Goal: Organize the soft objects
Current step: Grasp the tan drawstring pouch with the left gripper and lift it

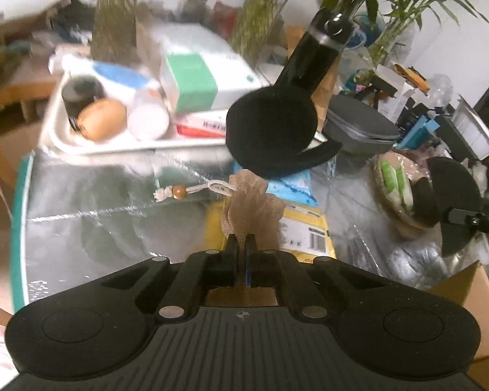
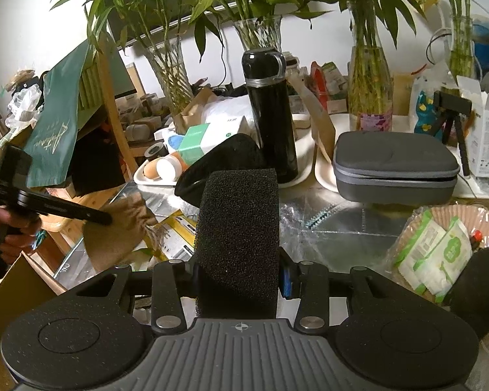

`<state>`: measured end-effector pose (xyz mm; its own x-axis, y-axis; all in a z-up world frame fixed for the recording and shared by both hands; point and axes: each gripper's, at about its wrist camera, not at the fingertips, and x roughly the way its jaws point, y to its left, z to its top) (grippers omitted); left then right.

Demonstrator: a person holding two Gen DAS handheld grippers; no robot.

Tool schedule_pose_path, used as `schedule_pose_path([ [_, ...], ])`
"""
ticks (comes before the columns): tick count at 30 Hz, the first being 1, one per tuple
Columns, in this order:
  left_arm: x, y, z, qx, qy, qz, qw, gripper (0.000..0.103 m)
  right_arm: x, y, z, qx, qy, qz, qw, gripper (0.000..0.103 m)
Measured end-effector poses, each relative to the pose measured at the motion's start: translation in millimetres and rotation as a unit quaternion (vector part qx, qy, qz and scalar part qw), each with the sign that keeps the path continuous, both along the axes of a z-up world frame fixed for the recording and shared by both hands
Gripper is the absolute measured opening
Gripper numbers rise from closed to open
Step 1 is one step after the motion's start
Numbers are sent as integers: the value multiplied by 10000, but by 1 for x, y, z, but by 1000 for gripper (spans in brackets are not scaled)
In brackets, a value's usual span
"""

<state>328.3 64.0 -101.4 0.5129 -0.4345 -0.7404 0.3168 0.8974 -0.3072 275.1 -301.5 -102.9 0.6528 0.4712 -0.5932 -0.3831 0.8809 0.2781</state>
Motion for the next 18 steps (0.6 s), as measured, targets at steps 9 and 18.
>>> schedule_pose_path([
  [9, -35, -23, 46, 778, -620, 222, 9948, 4, -7, 5, 10, -283, -267, -80, 9992, 45],
  [18, -60, -40, 73, 1335, -796, 654, 9857, 4, -20, 14, 34, -792, -385, 5, 9961, 45],
])
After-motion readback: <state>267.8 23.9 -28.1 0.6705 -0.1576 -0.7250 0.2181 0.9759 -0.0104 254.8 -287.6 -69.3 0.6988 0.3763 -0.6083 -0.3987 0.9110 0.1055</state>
